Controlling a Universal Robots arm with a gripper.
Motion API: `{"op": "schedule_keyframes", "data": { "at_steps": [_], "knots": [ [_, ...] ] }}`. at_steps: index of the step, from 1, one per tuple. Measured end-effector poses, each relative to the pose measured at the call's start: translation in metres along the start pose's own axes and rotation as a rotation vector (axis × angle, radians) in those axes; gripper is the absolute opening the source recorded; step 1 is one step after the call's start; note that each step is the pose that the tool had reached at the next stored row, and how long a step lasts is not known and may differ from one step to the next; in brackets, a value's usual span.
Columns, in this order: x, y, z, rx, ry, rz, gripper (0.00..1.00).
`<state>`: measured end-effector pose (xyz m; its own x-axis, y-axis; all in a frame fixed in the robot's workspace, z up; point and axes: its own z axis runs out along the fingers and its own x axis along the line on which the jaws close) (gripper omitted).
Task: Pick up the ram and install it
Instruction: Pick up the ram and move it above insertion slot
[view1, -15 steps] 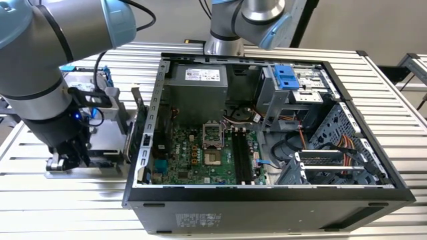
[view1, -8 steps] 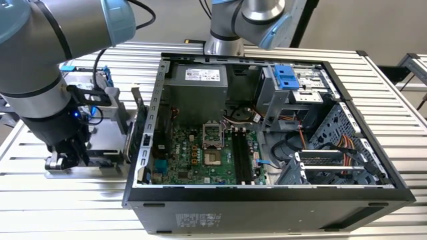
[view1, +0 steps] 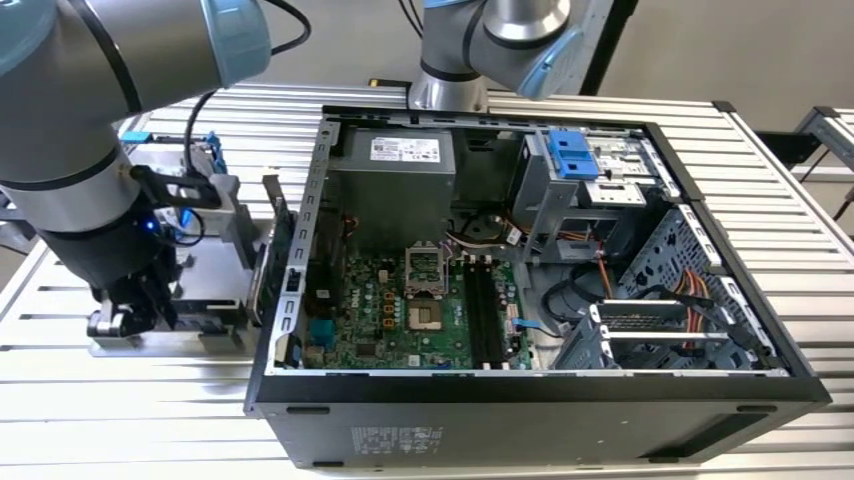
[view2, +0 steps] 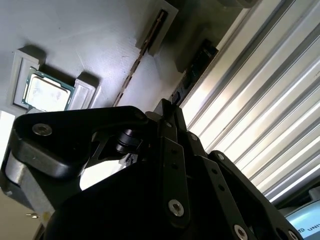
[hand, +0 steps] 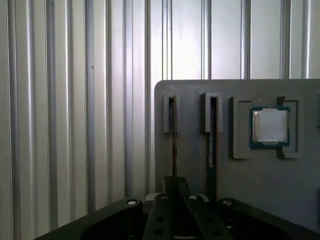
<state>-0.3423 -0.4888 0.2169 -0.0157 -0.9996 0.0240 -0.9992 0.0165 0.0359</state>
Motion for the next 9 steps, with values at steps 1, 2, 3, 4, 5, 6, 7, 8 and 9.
{"op": "schedule_keyframes", "data": {
  "at_steps": [1,2,3,4,5,6,7,8,9],
  "knots": [
    [0.0000,0.0000,-0.0009,0.0001,-0.0001,0.000,0.00],
    [0.0000,0.0000,-0.0019,0.0001,-0.0001,0.000,0.00],
    [0.0000,0.0001,-0.0027,0.0002,-0.0002,0.000,0.00],
    [0.0000,0.0001,-0.0037,0.0001,-0.0001,0.000,0.00],
    [0.0001,0.0001,-0.0048,0.0001,-0.0001,0.000,0.00],
    [0.0001,0.0002,-0.0057,0.0002,-0.0002,0.000,0.00],
    [0.0001,0.0002,-0.0067,0.0001,-0.0002,0.000,0.00],
    [0.0001,0.0002,-0.0076,0.0001,-0.0001,0.000,0.00],
    [0.0002,0.0003,-0.0087,0.0001,-0.0001,0.000,0.00]
  ]
}}
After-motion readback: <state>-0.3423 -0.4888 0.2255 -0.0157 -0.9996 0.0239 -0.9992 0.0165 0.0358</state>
